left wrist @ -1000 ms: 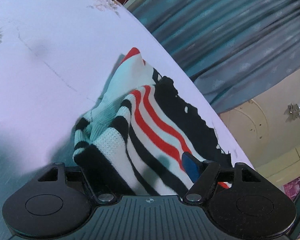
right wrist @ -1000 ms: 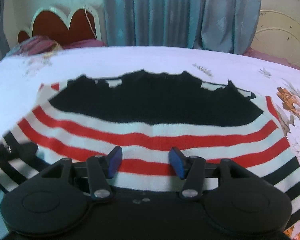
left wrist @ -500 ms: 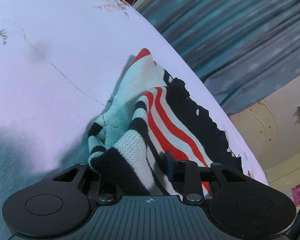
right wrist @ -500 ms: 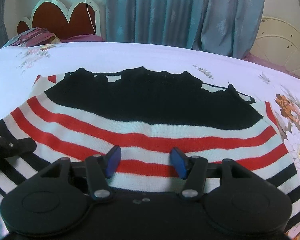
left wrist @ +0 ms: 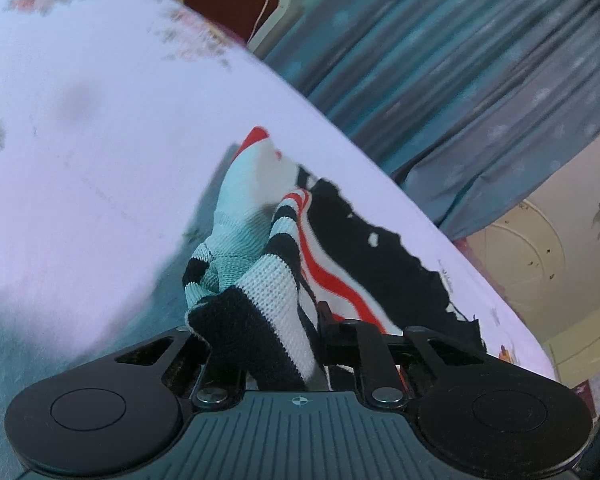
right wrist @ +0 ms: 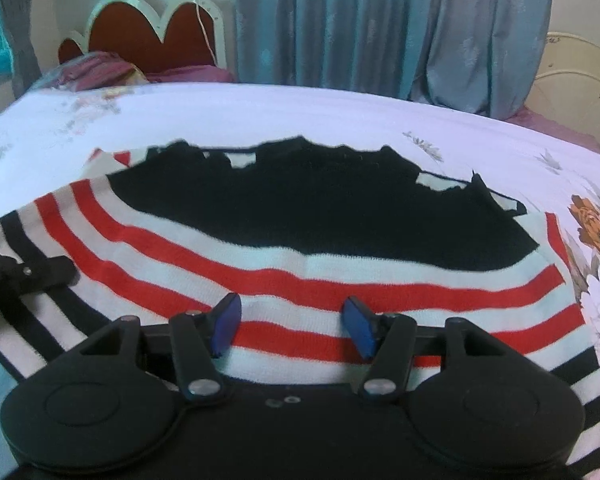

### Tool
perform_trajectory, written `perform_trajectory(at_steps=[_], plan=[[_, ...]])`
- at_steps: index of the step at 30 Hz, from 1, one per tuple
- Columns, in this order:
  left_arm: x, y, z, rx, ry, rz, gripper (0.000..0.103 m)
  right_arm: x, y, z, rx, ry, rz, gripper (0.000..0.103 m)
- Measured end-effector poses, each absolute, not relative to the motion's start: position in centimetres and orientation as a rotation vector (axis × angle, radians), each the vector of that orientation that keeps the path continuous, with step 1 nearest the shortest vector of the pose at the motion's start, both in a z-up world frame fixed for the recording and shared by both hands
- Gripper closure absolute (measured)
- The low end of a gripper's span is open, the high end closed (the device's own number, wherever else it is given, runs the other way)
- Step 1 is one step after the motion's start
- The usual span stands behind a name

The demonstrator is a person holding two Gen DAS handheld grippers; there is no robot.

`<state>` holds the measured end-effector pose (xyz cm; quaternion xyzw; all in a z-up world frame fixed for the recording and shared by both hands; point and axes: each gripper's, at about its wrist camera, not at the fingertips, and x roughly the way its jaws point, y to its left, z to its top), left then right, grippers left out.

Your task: Fold small clothes

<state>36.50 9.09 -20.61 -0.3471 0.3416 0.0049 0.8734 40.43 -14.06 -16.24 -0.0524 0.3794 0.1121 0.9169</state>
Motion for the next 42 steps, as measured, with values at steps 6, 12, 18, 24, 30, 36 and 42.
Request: perform_trajectory(at_steps=[6,12,18,24,30,36,42], plan=[[37.0,6.9,-17.7,-0.64,0.669,-0.013,0.087,40.1,-15.8,-17.0,-0.166,0.78,0.238,0.046],[38.1,2.6,-13.8,-0.504,0.611,-0.081,0.087,39.9,-19.5,-14.5,-0.025,0.747,0.264,0.045],[39.3,-4.0,-11.1,-0.362,0.579,-0.216,0.087,40.1,-25.4,-13.3,0.102,0.742,0.232,0.045],[39.4,-13.0,-12.7,-0.213,0.644,-0.378,0.087,39.8,-31.8,-13.4,0.19,0.747,0.138,0.045],[36.9,-17.2,-15.7,0.009,0.688,-0.386,0.075,39.2,-36.7,-13.9,0.299,0.764,0.098,0.045],[34.6,-16.8,-13.4,0.011,0.691,-0.473,0.044,40.2,-37.0,-12.9,0.472,0.75,0.245,0.022],[32.6,-11.7,-10.5,-0.064,0.651,-0.412,0.044,43.2,-34.4,-14.5,0.504,0.893,0.329,0.026]])
